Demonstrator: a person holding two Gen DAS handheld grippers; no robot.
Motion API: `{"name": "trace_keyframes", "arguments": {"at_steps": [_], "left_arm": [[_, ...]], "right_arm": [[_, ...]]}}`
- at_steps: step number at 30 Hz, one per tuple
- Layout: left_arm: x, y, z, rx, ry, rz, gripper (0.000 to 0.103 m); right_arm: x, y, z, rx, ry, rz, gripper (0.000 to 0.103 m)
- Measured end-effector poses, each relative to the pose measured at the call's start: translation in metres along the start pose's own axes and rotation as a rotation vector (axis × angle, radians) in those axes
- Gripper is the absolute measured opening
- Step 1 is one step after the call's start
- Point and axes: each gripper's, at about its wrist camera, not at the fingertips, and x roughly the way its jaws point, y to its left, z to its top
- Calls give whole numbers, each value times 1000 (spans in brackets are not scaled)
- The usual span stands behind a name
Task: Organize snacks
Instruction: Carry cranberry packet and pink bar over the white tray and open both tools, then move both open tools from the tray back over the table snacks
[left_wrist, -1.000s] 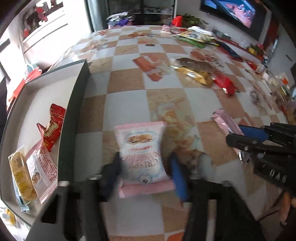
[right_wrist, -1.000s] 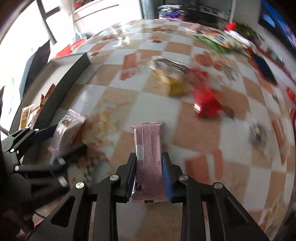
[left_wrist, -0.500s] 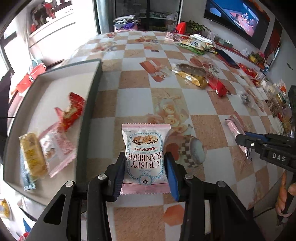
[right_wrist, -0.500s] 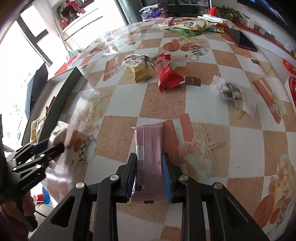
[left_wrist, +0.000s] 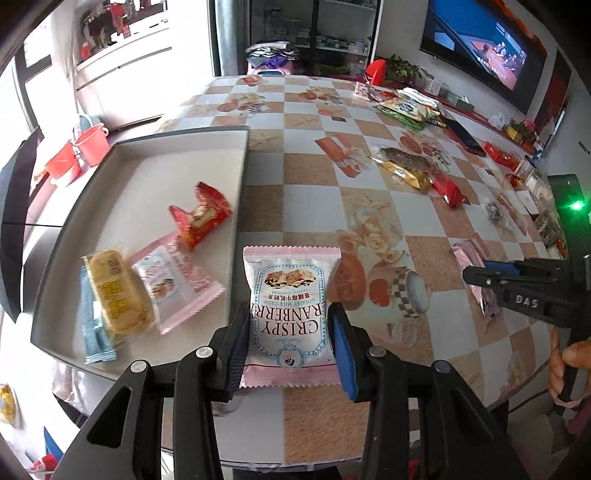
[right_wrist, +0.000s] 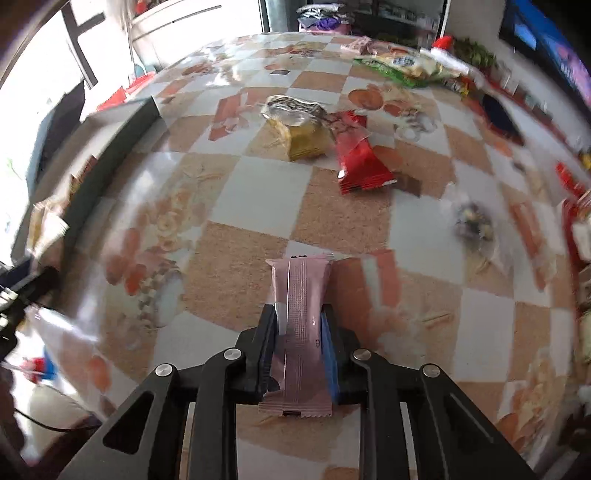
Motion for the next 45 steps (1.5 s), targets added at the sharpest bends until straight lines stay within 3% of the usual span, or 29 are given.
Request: {"name": "trace_keyframes", "arguments": {"at_steps": [8, 17, 24, 32, 33, 34, 35, 37, 45], "left_arm": [[-21, 46, 9, -52, -48, 45, 45], [-23, 108, 31, -125, -76, 131, 45], [0, 135, 47, -160, -47, 163, 45], [28, 154, 52, -191, 4, 188, 46], [33, 153, 51, -188, 16, 203, 51], [34, 152, 49, -180, 20, 210, 59], [35, 152, 47, -176, 21, 212, 64], [33, 147, 43, -163, 8, 198, 73], [18, 111, 35, -117, -44, 87, 78]], "right_arm": [[-21, 35, 20, -6, -45, 147, 25], [-23, 125, 70, -126, -73, 264, 25], [-4, 188, 108, -194, -74, 334, 25], [20, 226, 141, -202, -74, 369, 25], [25, 228, 144, -198, -68, 366, 26], [30, 229, 146, -194, -52, 364, 34], [33, 229, 147, -188, -40, 359, 64], [36, 220, 146, -166, -44, 334, 94], [19, 134, 131, -83, -125, 144, 94]]}}
